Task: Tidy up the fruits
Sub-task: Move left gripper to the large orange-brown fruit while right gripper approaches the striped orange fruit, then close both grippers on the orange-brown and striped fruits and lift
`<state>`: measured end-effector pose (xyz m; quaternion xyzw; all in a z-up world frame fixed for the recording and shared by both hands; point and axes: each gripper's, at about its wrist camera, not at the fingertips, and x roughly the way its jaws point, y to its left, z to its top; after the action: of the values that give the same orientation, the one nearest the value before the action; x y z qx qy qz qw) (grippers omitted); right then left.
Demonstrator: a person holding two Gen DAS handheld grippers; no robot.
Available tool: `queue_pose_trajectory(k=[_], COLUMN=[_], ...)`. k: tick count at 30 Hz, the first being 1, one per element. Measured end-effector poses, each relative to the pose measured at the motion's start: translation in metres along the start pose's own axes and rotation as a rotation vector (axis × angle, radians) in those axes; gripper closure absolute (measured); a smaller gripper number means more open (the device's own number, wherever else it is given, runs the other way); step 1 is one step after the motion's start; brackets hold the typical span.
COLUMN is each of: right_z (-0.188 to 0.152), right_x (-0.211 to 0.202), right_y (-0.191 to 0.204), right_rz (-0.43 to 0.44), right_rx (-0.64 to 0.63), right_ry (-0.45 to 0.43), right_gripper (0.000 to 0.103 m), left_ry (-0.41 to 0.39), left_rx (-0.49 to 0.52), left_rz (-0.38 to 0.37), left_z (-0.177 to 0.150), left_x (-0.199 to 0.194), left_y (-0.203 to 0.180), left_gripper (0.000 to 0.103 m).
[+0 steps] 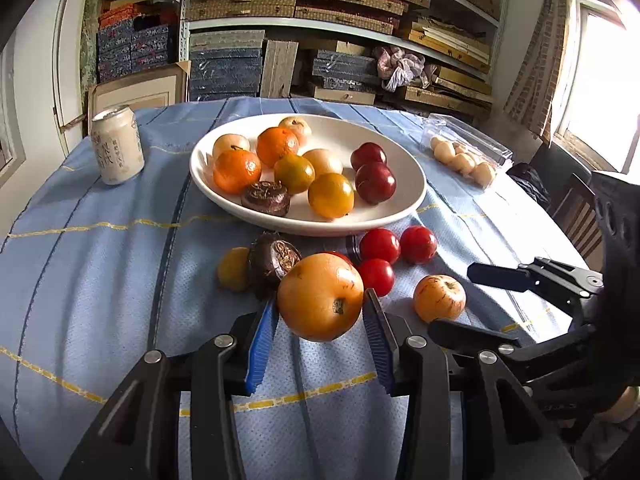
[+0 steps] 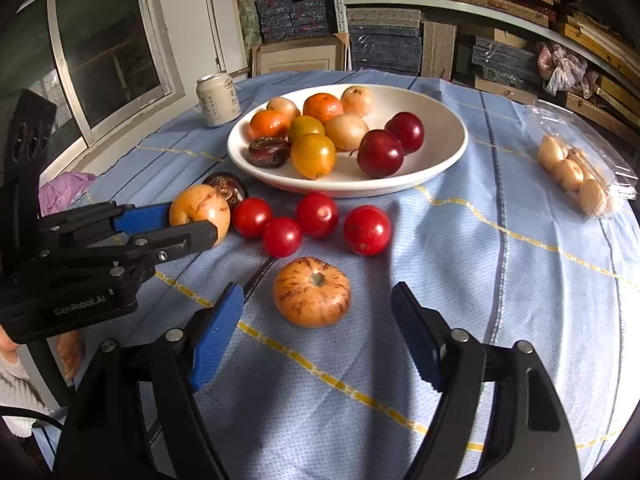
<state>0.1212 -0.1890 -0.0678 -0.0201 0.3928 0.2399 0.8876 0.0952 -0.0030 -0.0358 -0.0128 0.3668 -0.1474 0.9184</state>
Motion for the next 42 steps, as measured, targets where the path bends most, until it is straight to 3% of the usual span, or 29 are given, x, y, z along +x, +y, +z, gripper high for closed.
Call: queue_pose_trajectory(k=[6, 8, 15, 26, 30, 34, 39, 42], right_z=[0.002, 0.002, 0.002, 0.006, 0.029, 0.067, 0.108, 0.119], right_x=[0.009, 0.010, 0.013, -0.005, -0.024, -0.028, -0.003, 0.022], right_y=[-0.001, -0.003, -0.007, -0.027, -0.045, -0.063, -0.071, -0.065], right_rz=[0.045, 0.052, 0.059, 0.052, 0.040, -0.018, -0.100, -0.096], right_rx=[0.023, 0.031, 0.045, 0.117, 0.171, 0.167, 0.111, 0.056], right_ry=[0.039, 0.042, 0.046, -0.027, -0.108, -0.136, -0.144, -0.118], right_gripper=[0.050, 0.061, 0.062, 0.063, 0.063, 0.063, 0.063, 0.063], left_ry=[0.008, 0.008, 0.020, 0.028, 0.021, 0.031, 0.064, 0.085], left_rx=[-0.021, -0.022, -0.014, -0.005, -0.035, -0.029, -0.064, -0.074], left_rz=[-0.005, -0.003, 0.003, 0.003, -0.012, 0.032, 0.036, 0.038], left_z=[0.000, 0.000, -0.003, -0.004, 0.019, 0.065, 0.113, 0.148], left_x=[0.002, 0.001, 0.004, 0.006, 0.003, 0.014, 0.047, 0.078], left_y=[0.002, 0.003, 0.001, -0.001, 0.006, 0.015, 0.021, 0.021], left_gripper=[0.060, 0.060, 0.060, 0.060, 0.060, 0.060, 0.060, 0.060])
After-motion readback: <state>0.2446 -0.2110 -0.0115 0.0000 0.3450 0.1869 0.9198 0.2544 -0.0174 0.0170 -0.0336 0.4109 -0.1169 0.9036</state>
